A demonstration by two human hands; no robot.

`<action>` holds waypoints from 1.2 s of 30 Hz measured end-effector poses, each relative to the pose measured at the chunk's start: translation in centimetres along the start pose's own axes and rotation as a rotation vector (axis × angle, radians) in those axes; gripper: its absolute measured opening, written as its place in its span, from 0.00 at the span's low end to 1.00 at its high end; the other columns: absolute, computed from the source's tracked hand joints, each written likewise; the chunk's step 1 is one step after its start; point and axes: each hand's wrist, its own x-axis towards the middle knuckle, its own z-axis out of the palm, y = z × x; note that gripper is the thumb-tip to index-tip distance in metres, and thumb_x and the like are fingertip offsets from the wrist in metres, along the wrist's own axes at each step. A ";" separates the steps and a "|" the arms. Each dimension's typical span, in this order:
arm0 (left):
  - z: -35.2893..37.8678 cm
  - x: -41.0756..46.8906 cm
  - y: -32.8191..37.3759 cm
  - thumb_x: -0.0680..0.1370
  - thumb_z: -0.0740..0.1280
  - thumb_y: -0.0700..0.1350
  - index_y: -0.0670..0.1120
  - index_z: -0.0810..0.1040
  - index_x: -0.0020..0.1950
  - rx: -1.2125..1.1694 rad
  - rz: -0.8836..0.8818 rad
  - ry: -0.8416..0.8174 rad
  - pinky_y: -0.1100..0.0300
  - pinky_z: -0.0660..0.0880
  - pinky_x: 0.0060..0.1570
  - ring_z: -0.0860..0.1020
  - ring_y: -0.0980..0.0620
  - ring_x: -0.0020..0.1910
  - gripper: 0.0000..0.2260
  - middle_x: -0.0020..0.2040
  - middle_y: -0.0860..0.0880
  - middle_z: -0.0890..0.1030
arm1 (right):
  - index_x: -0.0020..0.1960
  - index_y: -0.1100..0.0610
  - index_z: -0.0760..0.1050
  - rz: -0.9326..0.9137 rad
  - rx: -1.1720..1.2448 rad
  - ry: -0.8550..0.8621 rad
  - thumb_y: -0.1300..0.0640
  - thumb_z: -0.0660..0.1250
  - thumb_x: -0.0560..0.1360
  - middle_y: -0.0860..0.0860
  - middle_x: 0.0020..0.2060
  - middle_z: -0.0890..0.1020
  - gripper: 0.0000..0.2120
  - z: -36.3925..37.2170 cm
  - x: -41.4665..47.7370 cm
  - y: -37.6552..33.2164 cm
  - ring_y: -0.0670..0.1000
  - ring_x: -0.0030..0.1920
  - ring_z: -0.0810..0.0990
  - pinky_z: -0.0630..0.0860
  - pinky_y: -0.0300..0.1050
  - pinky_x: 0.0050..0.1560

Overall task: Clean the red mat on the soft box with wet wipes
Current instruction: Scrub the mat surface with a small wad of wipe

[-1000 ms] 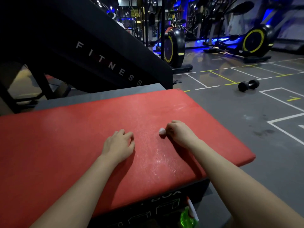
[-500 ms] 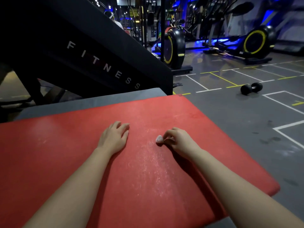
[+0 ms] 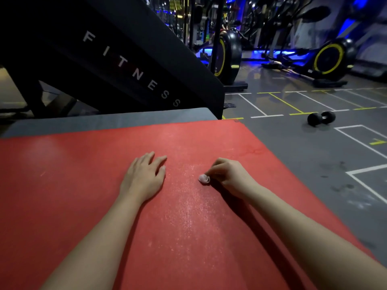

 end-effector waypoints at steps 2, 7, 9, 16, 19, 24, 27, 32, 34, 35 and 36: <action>0.0 0.0 -0.1 0.84 0.56 0.56 0.59 0.69 0.77 -0.014 0.002 -0.012 0.50 0.55 0.79 0.64 0.47 0.78 0.20 0.79 0.46 0.67 | 0.48 0.51 0.86 0.033 -0.021 0.054 0.58 0.73 0.74 0.49 0.42 0.79 0.05 0.4 1.9 0.8 0.44 0.39 0.76 0.65 0.26 0.40; -0.1 0.0 -0.2 0.83 0.51 0.59 0.60 0.66 0.78 -0.018 -0.002 -0.039 0.50 0.52 0.80 0.61 0.47 0.79 0.23 0.80 0.47 0.64 | 0.48 0.51 0.85 -0.056 -0.127 -0.083 0.51 0.66 0.77 0.49 0.40 0.76 0.10 -0.7 4.5 1.2 0.48 0.38 0.77 0.67 0.39 0.40; 0.0 0.0 -0.2 0.80 0.47 0.61 0.60 0.65 0.78 -0.011 -0.014 -0.042 0.50 0.51 0.80 0.60 0.48 0.79 0.27 0.80 0.48 0.64 | 0.49 0.50 0.84 -0.148 -0.127 -0.121 0.45 0.60 0.78 0.48 0.39 0.75 0.15 -1.1 3.6 1.4 0.47 0.37 0.77 0.71 0.41 0.39; 0.1 0.1 0.1 0.74 0.35 0.68 0.56 0.57 0.82 0.035 -0.021 -0.063 0.50 0.47 0.81 0.54 0.51 0.81 0.39 0.82 0.51 0.58 | 0.44 0.54 0.84 -0.206 -0.193 -0.018 0.56 0.70 0.73 0.49 0.37 0.79 0.04 0.3 9.4 3.3 0.53 0.40 0.77 0.67 0.40 0.43; 0.0 0.1 0.0 0.73 0.34 0.69 0.55 0.53 0.83 0.035 -0.031 -0.078 0.51 0.44 0.81 0.51 0.53 0.82 0.40 0.83 0.52 0.55 | 0.44 0.57 0.85 -0.120 -0.178 0.047 0.61 0.72 0.73 0.52 0.39 0.79 0.03 1.1 13.4 4.4 0.56 0.41 0.79 0.69 0.42 0.43; 0.5 0.3 -0.2 0.79 0.37 0.70 0.59 0.36 0.82 0.024 -0.025 -0.103 0.50 0.40 0.81 0.38 0.54 0.82 0.34 0.83 0.52 0.38 | 0.44 0.56 0.84 -0.167 -0.178 -0.050 0.57 0.74 0.73 0.51 0.38 0.80 0.03 0.3 14.8 5.4 0.49 0.38 0.79 0.69 0.39 0.40; 0.5 0.6 -0.3 0.76 0.33 0.72 0.63 0.36 0.81 0.077 -0.016 -0.131 0.49 0.40 0.81 0.36 0.54 0.81 0.34 0.83 0.52 0.37 | 0.44 0.56 0.84 -0.225 -0.198 -0.051 0.58 0.75 0.72 0.50 0.38 0.81 0.02 0.3 15.7 6.2 0.49 0.37 0.79 0.69 0.38 0.39; 0.4 0.5 -0.2 0.74 0.31 0.72 0.67 0.41 0.81 0.070 -0.003 -0.130 0.49 0.40 0.81 0.39 0.54 0.82 0.35 0.84 0.54 0.42 | 0.40 0.55 0.84 -0.028 -0.178 0.126 0.48 0.73 0.73 0.50 0.33 0.83 0.10 2.4 21.8 6.4 0.56 0.38 0.77 0.69 0.47 0.45; 0.3 0.4 -0.2 0.74 0.31 0.72 0.68 0.41 0.81 0.073 -0.002 -0.126 0.50 0.40 0.81 0.38 0.55 0.82 0.34 0.84 0.55 0.41 | 0.40 0.54 0.85 0.043 -0.144 0.162 0.48 0.72 0.73 0.51 0.34 0.83 0.11 2.7 23.2 6.7 0.54 0.39 0.78 0.68 0.44 0.43; 0.4 0.3 -0.1 0.73 0.31 0.72 0.68 0.41 0.80 0.072 -0.003 -0.124 0.50 0.40 0.80 0.37 0.55 0.81 0.34 0.84 0.55 0.41 | 0.41 0.53 0.85 0.048 -0.139 0.146 0.49 0.73 0.73 0.50 0.35 0.82 0.09 2.6 23.4 6.9 0.52 0.40 0.79 0.67 0.41 0.40; 0.4 0.3 0.0 0.73 0.31 0.72 0.68 0.41 0.80 0.068 -0.005 -0.121 0.50 0.39 0.80 0.37 0.55 0.81 0.34 0.84 0.55 0.40 | 0.42 0.53 0.85 0.028 -0.141 0.103 0.50 0.74 0.73 0.48 0.36 0.82 0.07 2.2 23.4 7.2 0.50 0.41 0.80 0.66 0.38 0.39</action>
